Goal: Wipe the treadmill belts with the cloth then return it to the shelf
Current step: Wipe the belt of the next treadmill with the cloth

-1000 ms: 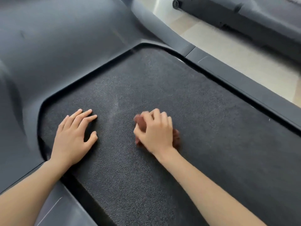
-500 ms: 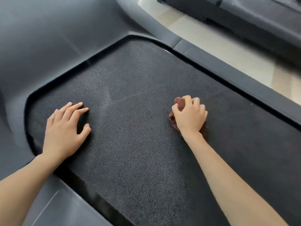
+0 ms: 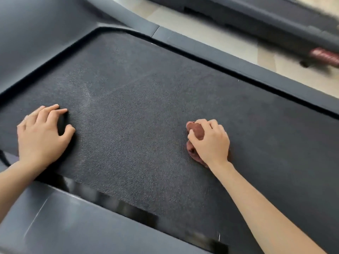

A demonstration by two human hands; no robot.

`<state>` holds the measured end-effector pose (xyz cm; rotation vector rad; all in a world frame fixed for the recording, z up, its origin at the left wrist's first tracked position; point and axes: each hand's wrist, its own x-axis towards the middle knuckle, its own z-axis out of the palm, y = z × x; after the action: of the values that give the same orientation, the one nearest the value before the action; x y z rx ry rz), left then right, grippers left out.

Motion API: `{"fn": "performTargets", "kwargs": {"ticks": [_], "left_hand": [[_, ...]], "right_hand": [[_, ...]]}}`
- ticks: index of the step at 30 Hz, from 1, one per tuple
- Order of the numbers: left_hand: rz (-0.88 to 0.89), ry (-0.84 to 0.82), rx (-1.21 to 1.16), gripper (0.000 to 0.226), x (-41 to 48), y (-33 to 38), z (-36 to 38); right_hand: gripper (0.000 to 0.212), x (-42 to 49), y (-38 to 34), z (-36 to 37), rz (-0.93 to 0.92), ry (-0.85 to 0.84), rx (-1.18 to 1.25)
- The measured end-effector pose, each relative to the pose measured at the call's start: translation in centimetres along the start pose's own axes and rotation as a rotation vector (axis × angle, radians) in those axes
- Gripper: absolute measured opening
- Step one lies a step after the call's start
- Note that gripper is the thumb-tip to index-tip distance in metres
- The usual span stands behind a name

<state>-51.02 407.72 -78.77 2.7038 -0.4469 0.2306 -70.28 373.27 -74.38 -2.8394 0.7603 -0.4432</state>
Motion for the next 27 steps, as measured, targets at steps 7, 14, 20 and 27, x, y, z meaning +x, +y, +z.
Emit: {"fn": "performTargets", "kwargs": {"ticks": [7, 14, 20, 27], "left_hand": [[0.006, 0.037, 0.073, 0.059, -0.7, 1.9, -1.6], [0.027, -0.046, -0.034, 0.033, -4.1, 4.9, -3.7], [0.247, -0.317, 0.062, 0.059, -15.2, 11.5, -3.2], [0.292, -0.275, 0.116, 0.063, -17.3, 11.1, -2.4]], "right_hand": [[0.034, -4.9, -4.8, 1.2, 0.036, 0.094, -0.092], [0.029, -7.2, -7.0, 1.4, 0.02, 0.224, -0.113], [0.039, -7.6, -7.3, 0.3, 0.037, 0.007, -0.072], [0.029, -14.6, -8.0, -2.1, -0.02, -0.013, -0.005]]}}
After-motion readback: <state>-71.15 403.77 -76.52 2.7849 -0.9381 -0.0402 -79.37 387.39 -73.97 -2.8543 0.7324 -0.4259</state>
